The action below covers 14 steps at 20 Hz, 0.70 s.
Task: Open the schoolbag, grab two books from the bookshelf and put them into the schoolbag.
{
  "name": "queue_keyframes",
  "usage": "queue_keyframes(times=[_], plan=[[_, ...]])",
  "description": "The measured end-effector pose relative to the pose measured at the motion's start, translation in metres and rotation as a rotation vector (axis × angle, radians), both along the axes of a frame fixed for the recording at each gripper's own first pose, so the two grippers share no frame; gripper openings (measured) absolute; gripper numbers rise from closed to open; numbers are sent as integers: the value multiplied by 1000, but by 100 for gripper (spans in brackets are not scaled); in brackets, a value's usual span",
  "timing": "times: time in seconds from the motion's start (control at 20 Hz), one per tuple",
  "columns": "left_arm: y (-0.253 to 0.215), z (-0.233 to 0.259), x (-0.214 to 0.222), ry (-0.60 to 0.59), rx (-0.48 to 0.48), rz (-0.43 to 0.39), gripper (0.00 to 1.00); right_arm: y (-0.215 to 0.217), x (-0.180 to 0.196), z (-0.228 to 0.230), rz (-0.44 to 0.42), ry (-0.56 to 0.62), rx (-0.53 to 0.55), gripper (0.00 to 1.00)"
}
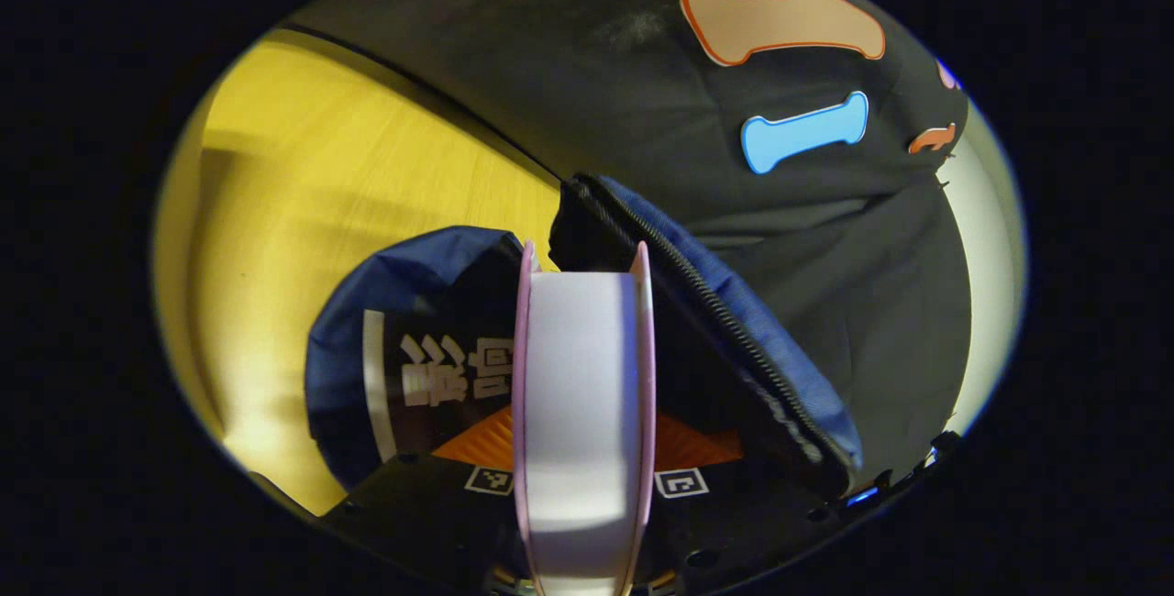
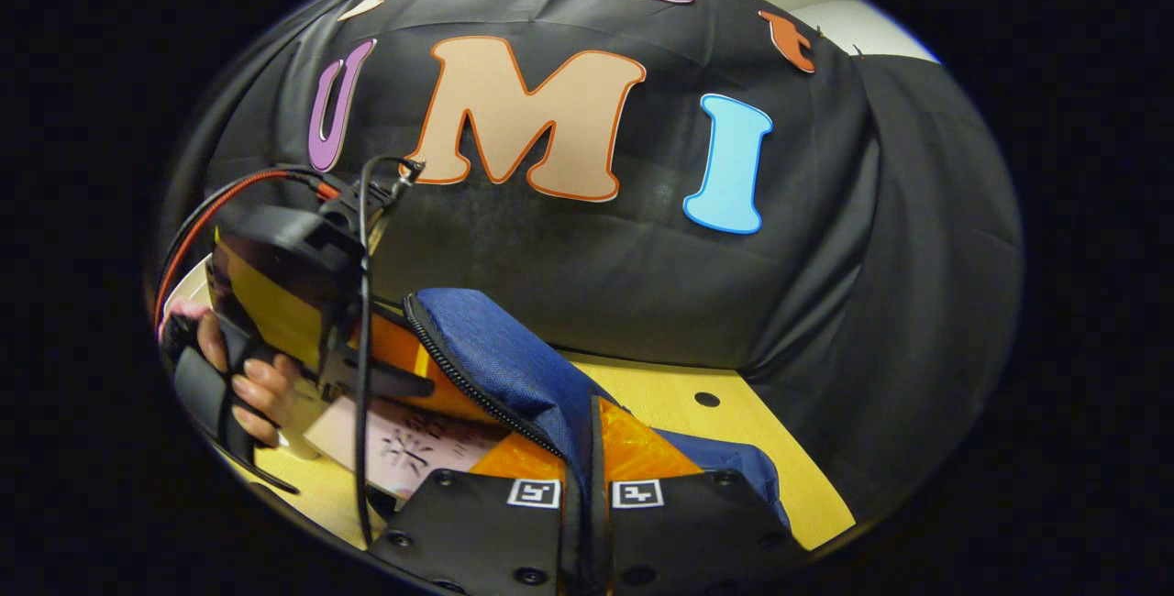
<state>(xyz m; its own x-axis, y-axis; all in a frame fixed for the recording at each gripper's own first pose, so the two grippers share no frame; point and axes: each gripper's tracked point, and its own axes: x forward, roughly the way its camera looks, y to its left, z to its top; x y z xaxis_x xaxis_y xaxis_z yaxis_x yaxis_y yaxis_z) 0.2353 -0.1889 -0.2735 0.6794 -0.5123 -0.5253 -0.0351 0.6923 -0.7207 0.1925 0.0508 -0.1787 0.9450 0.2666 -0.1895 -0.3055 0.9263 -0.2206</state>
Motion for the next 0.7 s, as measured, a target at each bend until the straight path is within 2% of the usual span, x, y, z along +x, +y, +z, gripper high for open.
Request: queue_keyframes(times=[0.1,0.2,0.35,0.5,0.6,0.7], plan=[[-2,-3,-1,-19,-37,18,41,-1,1,-4,0,0,-6,6],[-4,-17,5,-17,-60,35,39,-1,3,-7,2,12,6,7],[-12,-27,11,-6,-102,22,39,3,1,-13,22,10,-23,6],[-6,-38,14,7,-95,30,41,3,3,-14,28,2,-39,6],[2,-48,11,29,-59,39,46,1,3,-15,28,1,-35,7],[3,-45,10,27,-42,48,60,3,1,-17,40,7,-42,7]])
